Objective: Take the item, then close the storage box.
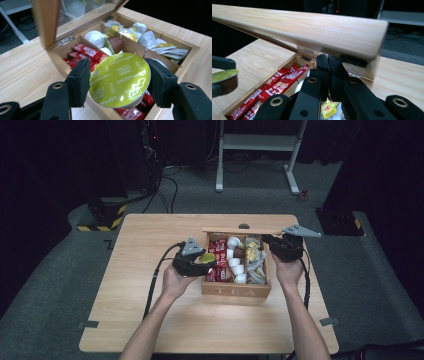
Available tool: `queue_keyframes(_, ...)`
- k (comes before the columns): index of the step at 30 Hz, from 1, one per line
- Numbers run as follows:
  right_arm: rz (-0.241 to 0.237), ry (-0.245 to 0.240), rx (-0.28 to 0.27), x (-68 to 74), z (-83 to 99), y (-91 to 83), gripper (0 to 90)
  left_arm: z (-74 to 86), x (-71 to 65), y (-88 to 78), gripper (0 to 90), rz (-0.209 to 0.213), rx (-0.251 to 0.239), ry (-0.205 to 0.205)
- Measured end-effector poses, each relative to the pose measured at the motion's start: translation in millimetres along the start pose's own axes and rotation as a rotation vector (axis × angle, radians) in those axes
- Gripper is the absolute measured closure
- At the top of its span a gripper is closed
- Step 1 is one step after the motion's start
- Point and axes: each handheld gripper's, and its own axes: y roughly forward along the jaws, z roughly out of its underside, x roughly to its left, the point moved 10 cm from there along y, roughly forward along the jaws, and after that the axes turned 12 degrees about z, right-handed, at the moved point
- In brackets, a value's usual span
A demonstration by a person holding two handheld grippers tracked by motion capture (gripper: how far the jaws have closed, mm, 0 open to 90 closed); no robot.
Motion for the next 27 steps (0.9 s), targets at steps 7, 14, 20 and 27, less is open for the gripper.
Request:
queue_keyframes(7,0.004,-0.005,0.011,-0.1,1.6,1.8,88.0,9.9,10.2,-18.4,40.6,-0.022,-0.023,-0.028)
queue_keyframes(14,0.008,-0.014,0.011,0.0,1.6,1.7,88.0,18.5,19.6,-30.9,40.7,-0.041,-0.041,-0.044)
queue_keyframes(20,0.009,-0.017,0.015,0.5,3.0,1.2,88.1,27.0,27.4,-39.2,40.7,-0.063,-0.042,-0.058)
queue_keyframes(27,0.003,-0.019,0.014,0.5,3.0,1.4,88.1,36.6,38.2,-55.1,40.7,-0.088,-0.087,-0.1)
